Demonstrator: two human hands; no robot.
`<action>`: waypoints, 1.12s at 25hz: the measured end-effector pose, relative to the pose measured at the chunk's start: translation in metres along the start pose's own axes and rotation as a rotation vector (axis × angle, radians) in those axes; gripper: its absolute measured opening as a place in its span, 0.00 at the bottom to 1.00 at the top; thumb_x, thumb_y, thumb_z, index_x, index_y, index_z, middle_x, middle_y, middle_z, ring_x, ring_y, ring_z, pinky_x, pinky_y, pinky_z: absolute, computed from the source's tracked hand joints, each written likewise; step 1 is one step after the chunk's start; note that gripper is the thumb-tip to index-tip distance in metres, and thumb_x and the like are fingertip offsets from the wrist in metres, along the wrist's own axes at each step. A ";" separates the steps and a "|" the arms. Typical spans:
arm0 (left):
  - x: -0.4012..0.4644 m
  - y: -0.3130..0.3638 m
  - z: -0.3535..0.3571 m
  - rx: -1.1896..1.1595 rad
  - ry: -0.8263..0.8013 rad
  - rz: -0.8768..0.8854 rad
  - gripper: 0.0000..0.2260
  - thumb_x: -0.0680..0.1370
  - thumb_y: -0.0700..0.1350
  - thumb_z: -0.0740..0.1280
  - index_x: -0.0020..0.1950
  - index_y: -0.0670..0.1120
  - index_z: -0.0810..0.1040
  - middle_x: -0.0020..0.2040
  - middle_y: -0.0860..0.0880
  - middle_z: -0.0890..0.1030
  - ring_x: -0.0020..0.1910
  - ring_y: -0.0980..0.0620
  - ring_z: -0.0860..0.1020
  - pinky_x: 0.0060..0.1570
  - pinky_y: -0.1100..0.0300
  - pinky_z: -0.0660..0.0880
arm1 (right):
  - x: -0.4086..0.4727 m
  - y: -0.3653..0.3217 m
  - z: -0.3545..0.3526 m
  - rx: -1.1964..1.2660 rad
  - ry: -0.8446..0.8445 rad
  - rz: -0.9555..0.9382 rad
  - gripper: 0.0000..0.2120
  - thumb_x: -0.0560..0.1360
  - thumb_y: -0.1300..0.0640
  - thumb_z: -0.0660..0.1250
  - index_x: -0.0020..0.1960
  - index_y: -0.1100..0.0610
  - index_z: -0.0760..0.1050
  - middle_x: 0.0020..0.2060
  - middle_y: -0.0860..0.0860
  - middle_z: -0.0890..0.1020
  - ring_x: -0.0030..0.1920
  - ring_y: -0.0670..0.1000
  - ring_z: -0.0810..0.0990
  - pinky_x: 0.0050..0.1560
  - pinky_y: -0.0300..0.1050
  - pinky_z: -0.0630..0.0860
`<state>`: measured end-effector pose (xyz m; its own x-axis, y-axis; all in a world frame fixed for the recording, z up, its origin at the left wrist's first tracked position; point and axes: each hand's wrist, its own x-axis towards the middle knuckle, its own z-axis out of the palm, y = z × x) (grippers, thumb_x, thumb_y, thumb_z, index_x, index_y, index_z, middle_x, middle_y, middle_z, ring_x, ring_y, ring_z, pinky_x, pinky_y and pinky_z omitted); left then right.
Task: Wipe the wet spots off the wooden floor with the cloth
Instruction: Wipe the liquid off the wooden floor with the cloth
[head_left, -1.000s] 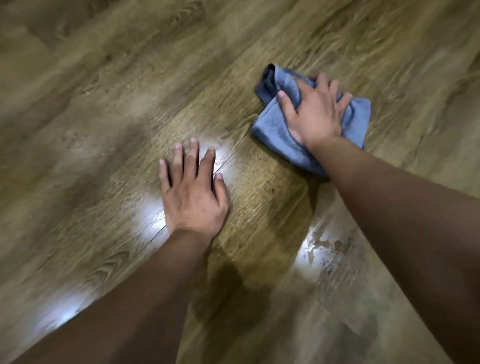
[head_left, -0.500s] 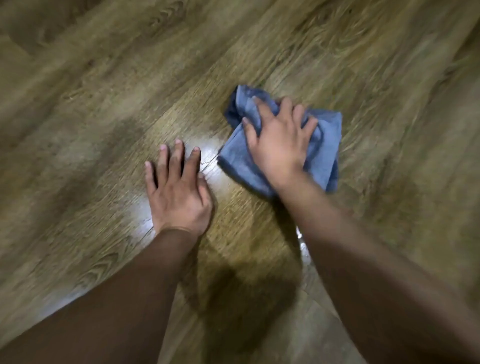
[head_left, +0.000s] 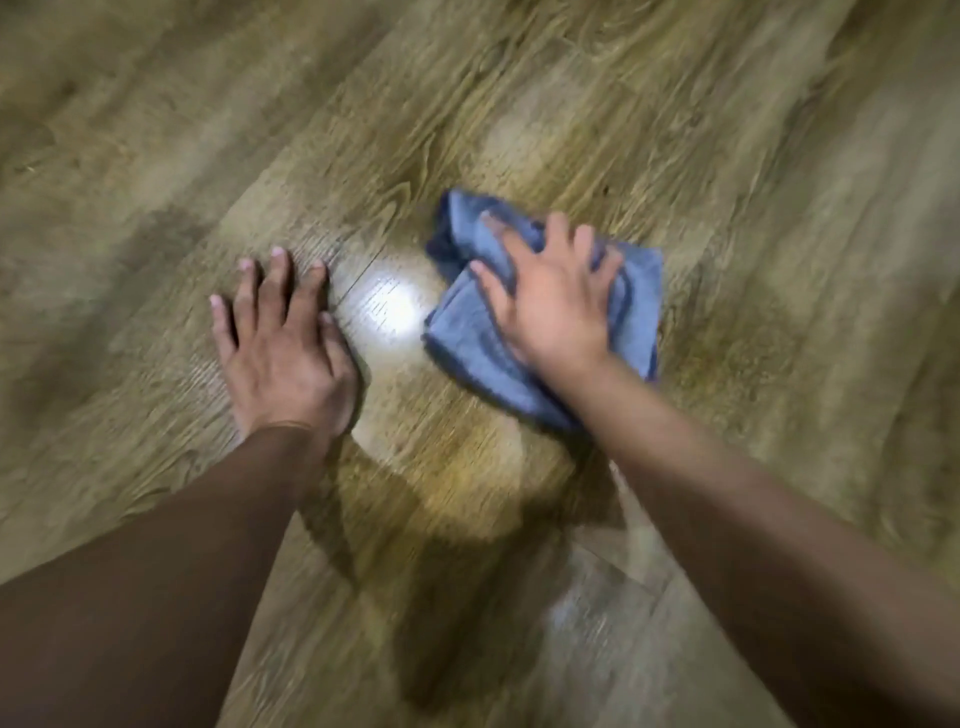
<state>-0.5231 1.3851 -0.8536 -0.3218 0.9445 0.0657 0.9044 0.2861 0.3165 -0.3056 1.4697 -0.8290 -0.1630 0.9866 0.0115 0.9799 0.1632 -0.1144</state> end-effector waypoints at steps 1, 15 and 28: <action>0.000 0.000 0.002 0.005 0.001 0.003 0.24 0.82 0.51 0.52 0.78 0.51 0.67 0.81 0.47 0.61 0.82 0.45 0.53 0.79 0.43 0.44 | 0.011 0.026 -0.002 -0.023 0.019 0.070 0.26 0.79 0.34 0.55 0.73 0.41 0.68 0.62 0.58 0.72 0.60 0.62 0.69 0.61 0.62 0.60; 0.002 -0.002 0.009 0.025 0.043 0.016 0.24 0.80 0.53 0.53 0.77 0.51 0.66 0.81 0.46 0.62 0.81 0.43 0.54 0.79 0.41 0.45 | -0.072 0.020 -0.007 -0.055 0.063 0.276 0.26 0.79 0.36 0.56 0.74 0.43 0.68 0.58 0.57 0.73 0.56 0.60 0.69 0.57 0.59 0.61; -0.002 -0.004 0.009 0.010 0.057 0.019 0.25 0.80 0.52 0.56 0.77 0.51 0.67 0.80 0.45 0.64 0.80 0.43 0.56 0.79 0.42 0.47 | -0.190 -0.003 -0.005 -0.002 -0.074 -0.064 0.26 0.77 0.37 0.61 0.74 0.39 0.66 0.60 0.55 0.72 0.52 0.58 0.67 0.57 0.61 0.64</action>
<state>-0.5234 1.3838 -0.8633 -0.3196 0.9392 0.1257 0.9133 0.2700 0.3050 -0.2772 1.2817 -0.8258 -0.2331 0.9709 -0.0553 0.9675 0.2258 -0.1136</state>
